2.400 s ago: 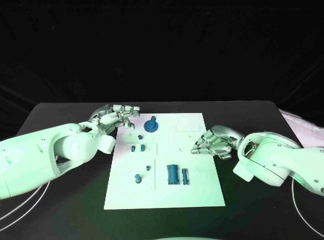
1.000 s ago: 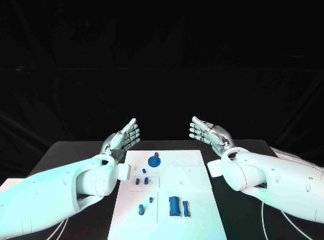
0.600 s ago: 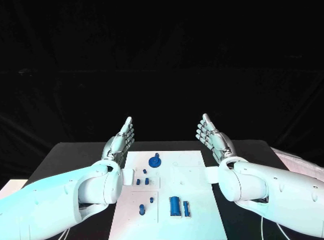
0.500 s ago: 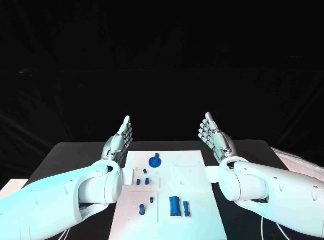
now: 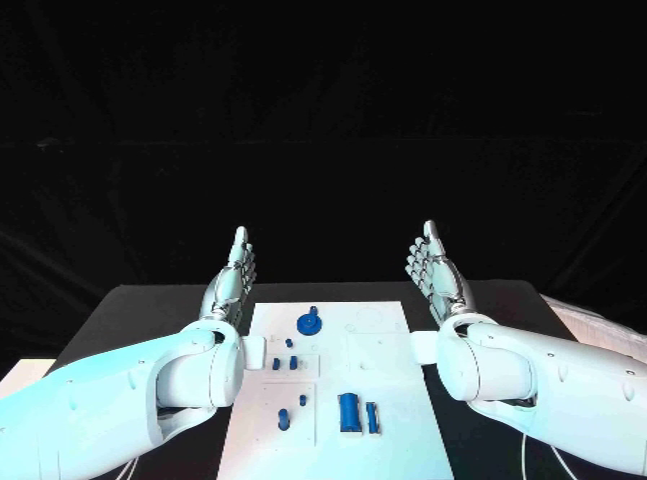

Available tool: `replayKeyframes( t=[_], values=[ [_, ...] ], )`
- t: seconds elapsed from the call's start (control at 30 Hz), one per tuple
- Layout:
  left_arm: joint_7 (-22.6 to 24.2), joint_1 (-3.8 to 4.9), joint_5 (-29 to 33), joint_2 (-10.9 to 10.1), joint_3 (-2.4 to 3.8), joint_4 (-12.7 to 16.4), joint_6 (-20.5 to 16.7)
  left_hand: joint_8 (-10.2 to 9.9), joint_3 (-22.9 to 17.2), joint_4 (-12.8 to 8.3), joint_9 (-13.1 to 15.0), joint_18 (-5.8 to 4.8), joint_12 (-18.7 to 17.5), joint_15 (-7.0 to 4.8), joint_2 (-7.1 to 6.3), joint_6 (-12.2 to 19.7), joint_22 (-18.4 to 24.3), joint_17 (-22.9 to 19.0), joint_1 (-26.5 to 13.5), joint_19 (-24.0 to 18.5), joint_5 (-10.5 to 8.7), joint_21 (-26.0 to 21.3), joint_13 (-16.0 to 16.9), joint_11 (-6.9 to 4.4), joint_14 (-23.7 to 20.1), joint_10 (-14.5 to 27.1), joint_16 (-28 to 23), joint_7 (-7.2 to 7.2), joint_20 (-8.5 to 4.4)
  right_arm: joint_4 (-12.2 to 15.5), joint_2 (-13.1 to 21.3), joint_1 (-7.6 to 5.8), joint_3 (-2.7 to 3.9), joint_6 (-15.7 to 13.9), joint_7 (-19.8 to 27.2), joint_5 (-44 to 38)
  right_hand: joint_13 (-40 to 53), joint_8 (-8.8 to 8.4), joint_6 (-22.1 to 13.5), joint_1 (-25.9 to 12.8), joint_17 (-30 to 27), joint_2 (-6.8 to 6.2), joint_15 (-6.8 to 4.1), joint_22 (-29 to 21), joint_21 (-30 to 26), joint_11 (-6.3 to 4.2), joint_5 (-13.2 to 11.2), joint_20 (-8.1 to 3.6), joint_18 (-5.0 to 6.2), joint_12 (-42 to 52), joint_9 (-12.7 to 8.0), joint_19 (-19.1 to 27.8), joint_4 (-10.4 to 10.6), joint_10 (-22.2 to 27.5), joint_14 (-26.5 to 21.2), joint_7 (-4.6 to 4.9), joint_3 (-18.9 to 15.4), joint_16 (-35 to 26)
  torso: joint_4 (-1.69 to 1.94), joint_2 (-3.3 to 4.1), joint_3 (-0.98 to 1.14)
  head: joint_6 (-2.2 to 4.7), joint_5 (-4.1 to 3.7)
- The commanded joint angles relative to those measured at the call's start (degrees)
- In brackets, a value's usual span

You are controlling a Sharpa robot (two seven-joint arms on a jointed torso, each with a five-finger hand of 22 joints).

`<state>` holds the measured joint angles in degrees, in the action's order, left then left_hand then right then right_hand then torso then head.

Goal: Assemble the parts on the task board

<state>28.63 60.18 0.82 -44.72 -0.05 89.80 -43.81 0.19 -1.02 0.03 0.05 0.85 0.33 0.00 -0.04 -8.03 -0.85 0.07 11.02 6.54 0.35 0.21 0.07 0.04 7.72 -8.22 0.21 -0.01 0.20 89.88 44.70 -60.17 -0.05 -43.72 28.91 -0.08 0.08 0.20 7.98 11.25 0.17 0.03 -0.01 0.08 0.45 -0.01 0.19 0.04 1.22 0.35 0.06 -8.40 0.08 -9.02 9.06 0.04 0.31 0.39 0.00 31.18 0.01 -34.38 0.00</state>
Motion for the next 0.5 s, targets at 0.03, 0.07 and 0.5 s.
replayKeyframes(
  t=[0.03,0.07,0.5],
  values=[
    [1.2,-0.01,-0.8,0.0,0.05,0.2,-0.3,-0.2,1.0,0.0,-0.1,-0.85,-0.3,0.0,0.04,2.7,0.9,-0.1,-3.6,-2.1,-0.35,-0.2,-0.1,-0.04,-2.5,2.7,-0.2,0.01,-0.2,0.1,0.0,0.01,0.05,-0.4,0.9,0.1,-0.1,-0.2,-2.6,-3.7,-0.2,-0.03,0.01,-0.1,-0.4,0.01,-0.2,-0.04,-1.22,-0.3,-0.1,2.7,-0.1,3.0,-3.0,-0.04,-0.3,-0.4,0.0,0.0,-0.01,0.0,0.0],
    [1.2,-0.01,-0.8,0.0,0.05,0.2,-0.3,-0.2,1.0,0.0,-0.1,-0.85,-0.3,0.0,0.04,2.8,0.9,-0.1,-3.9,-2.3,-0.35,-0.2,-0.1,-0.04,-2.8,2.9,-0.2,0.01,-0.2,0.1,0.0,0.01,0.05,-0.4,0.9,0.1,-0.1,-0.2,-2.7,-3.9,-0.2,-0.03,0.01,-0.1,-0.4,0.01,-0.2,-0.04,-1.22,-0.3,-0.1,2.9,-0.1,3.2,-3.1,-0.04,-0.3,-0.4,0.0,0.0,-0.01,0.0,0.0],
    [1.2,-0.01,-0.8,0.0,0.05,0.2,-0.3,-0.2,1.0,0.0,-0.1,-0.85,-0.3,0.0,0.04,8.0,0.9,-0.1,-11.0,-6.5,-0.35,-0.2,-0.1,-0.04,-7.7,8.2,-0.2,0.01,-0.2,0.1,0.0,0.01,0.05,-0.4,0.9,0.1,-0.1,-0.2,-8.0,-11.2,-0.2,-0.03,0.01,-0.1,-0.4,0.01,-0.2,-0.04,-1.22,-0.3,-0.1,8.4,-0.1,9.0,-9.1,-0.04,-0.3,-0.4,0.0,0.0,-0.01,0.0,0.0]
  ],
)
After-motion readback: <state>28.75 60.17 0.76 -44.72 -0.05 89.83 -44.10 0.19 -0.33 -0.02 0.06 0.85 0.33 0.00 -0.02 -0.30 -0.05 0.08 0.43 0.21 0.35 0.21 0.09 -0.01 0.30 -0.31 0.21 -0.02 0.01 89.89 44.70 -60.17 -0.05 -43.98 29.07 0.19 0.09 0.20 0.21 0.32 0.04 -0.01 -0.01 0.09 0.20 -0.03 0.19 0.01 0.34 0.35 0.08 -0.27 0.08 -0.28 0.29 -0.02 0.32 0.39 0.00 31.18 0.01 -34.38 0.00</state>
